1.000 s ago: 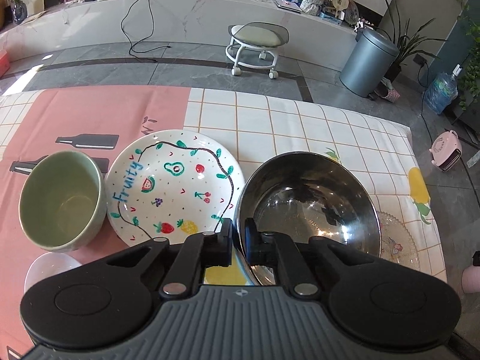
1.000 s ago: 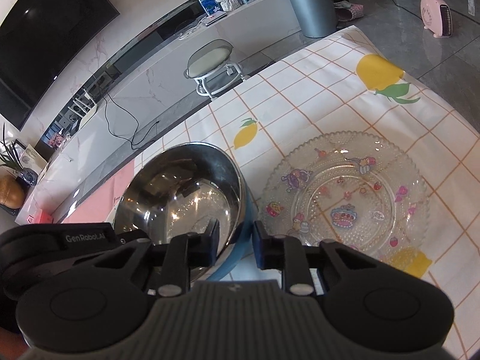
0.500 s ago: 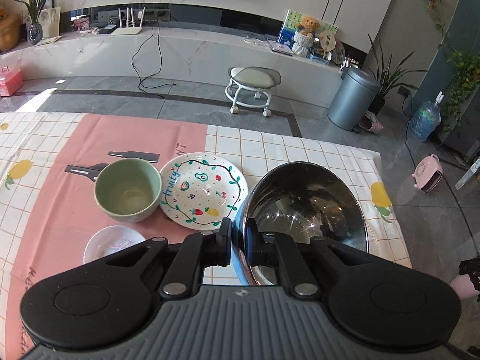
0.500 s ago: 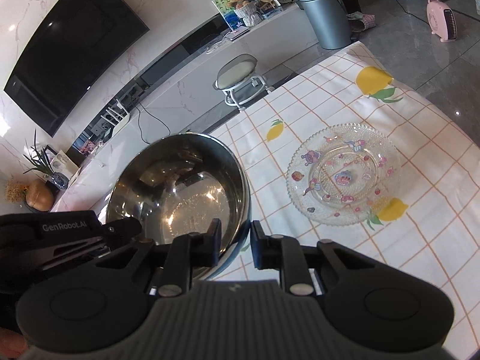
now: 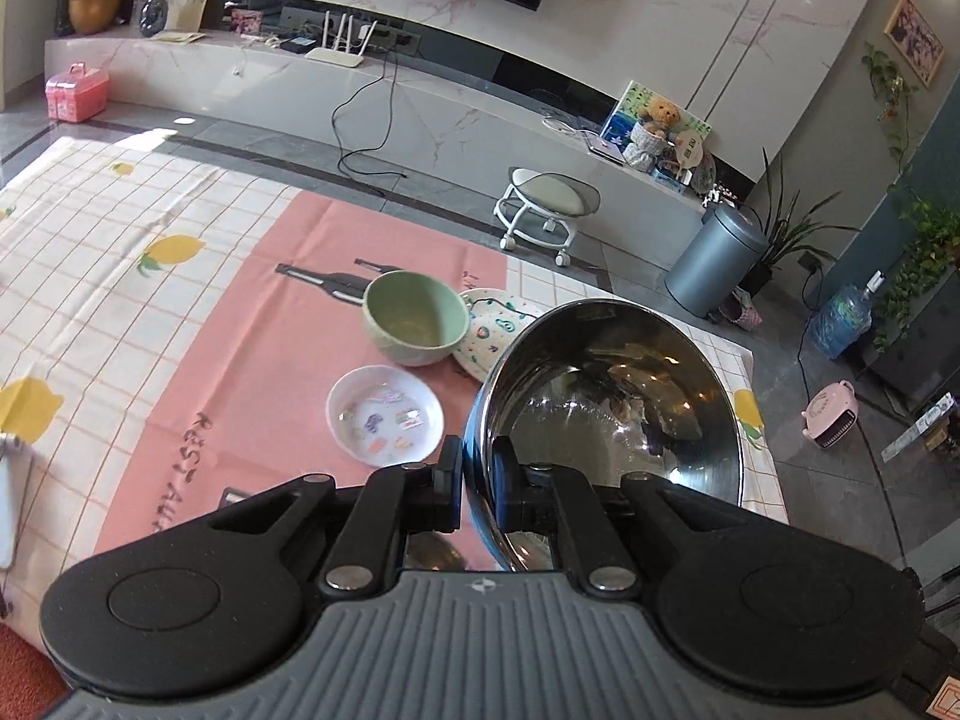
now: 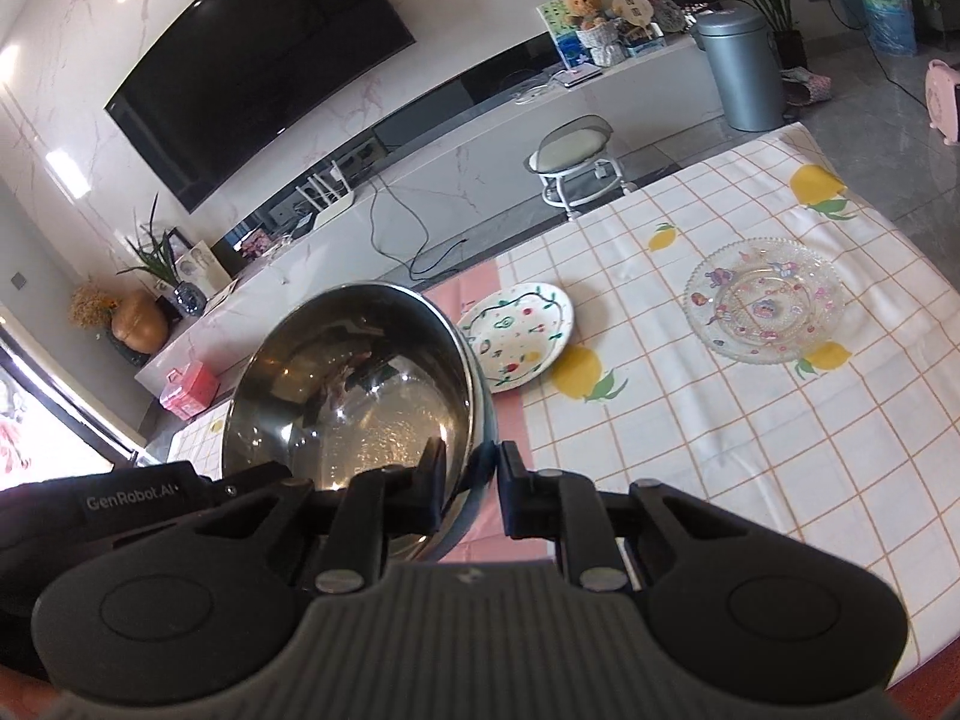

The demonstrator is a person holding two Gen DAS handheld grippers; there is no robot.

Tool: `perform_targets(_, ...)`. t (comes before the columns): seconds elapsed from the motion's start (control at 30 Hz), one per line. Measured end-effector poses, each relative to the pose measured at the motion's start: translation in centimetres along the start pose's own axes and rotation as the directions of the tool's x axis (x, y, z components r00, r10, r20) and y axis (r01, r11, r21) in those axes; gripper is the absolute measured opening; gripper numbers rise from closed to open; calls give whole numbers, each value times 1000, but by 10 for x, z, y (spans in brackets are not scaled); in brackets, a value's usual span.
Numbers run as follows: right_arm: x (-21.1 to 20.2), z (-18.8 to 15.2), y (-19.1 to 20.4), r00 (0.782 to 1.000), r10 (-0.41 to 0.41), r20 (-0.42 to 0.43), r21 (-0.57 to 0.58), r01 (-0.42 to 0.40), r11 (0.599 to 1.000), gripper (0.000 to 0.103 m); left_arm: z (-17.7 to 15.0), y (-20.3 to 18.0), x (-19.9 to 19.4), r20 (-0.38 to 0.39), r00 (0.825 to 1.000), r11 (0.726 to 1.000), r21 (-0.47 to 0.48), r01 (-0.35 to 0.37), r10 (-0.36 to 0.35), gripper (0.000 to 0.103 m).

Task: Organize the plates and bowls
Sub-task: 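Carry the blue steel bowl with both tools and lower it into the orange bowl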

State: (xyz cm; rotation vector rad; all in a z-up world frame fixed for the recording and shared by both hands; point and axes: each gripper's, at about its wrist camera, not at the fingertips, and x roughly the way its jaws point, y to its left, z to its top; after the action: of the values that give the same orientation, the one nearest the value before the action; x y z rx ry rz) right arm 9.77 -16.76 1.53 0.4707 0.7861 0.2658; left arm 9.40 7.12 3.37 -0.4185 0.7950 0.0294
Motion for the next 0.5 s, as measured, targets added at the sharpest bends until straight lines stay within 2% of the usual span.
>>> perform_targets(0.23, -3, -30, 38, 998, 27, -53, -97, -32, 995, 16, -19, 44, -24, 21, 1000, 998, -56, -10, 11, 11)
perform_targets(0.5, 9, -54, 48, 992, -1, -126, -133, -16, 991, 15, -41, 74, -22, -24, 1000, 996, -83, -11, 9, 12)
